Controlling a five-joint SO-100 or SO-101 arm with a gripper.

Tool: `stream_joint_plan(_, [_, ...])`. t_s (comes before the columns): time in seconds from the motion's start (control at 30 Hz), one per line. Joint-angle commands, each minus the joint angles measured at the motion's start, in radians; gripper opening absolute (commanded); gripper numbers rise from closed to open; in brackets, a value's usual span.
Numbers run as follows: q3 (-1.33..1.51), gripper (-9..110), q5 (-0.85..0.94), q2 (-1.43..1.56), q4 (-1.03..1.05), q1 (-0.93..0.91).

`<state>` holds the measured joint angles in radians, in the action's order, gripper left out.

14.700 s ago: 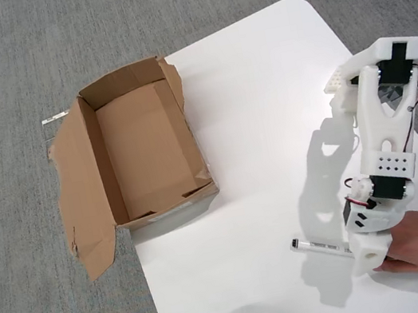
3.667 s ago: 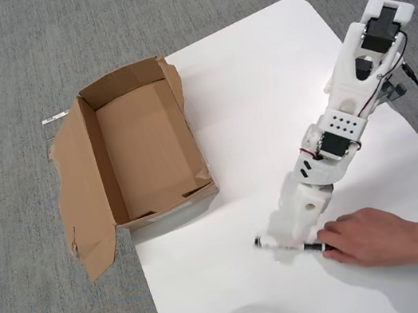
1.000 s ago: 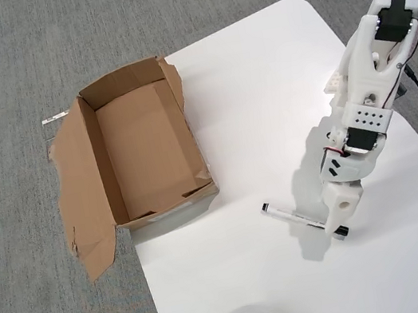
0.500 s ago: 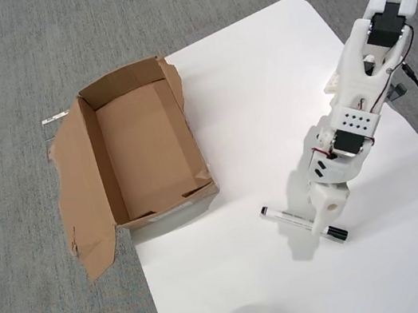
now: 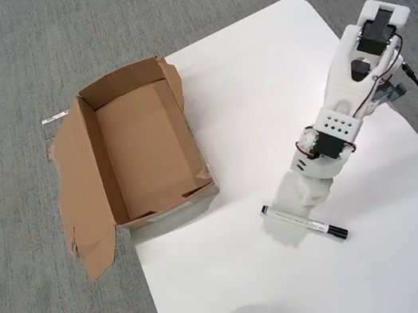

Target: Grasp a pen and put it in the box.

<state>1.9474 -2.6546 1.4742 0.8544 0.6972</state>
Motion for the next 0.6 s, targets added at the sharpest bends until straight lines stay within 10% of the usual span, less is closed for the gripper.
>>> stream_joint_plan(0.0, [-0.064,35,0.002,0.003,0.021,-0.004])
stream_joint_plan(0.57, [-0.219,35,0.004,0.006,0.025,-0.002])
